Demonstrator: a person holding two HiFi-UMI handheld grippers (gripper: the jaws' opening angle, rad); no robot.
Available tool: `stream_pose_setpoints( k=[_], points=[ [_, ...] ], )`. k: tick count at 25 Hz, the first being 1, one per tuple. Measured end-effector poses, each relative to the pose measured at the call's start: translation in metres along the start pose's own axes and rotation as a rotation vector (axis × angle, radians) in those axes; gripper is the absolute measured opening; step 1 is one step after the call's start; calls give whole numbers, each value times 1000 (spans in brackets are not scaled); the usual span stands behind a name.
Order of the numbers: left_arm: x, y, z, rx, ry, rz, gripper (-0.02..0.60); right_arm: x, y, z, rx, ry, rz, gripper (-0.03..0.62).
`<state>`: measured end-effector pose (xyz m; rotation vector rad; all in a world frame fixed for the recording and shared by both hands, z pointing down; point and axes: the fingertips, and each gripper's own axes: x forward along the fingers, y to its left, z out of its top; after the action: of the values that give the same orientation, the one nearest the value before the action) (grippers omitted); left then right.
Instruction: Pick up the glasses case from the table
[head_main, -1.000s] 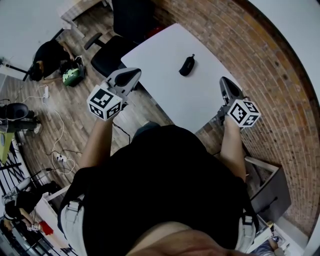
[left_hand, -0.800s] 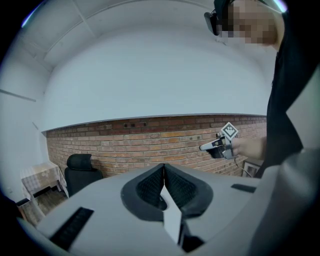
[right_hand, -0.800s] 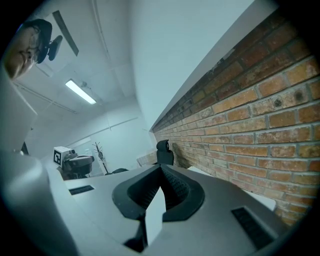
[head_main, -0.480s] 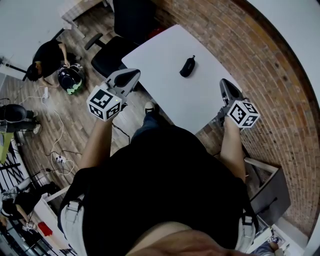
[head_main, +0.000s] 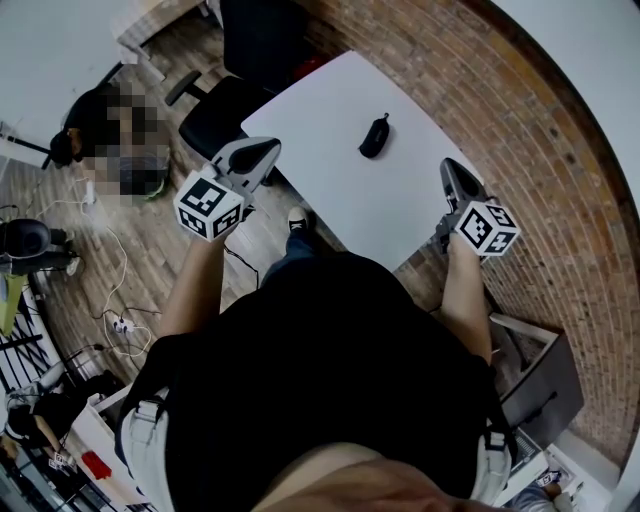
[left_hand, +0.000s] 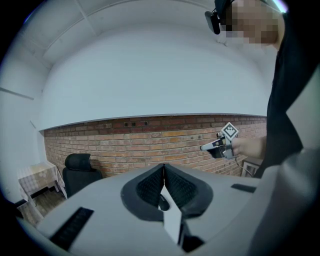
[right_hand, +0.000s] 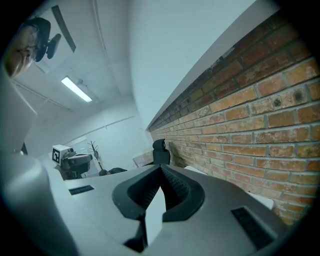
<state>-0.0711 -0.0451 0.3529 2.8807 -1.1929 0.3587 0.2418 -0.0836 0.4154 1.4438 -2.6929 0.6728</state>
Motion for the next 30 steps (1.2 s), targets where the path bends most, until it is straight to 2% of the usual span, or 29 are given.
stream_pose_setpoints(
  k=[30],
  points=[
    [37, 65, -13, -22, 34, -87, 11, 56, -10, 7, 35, -3, -77, 15]
  ],
)
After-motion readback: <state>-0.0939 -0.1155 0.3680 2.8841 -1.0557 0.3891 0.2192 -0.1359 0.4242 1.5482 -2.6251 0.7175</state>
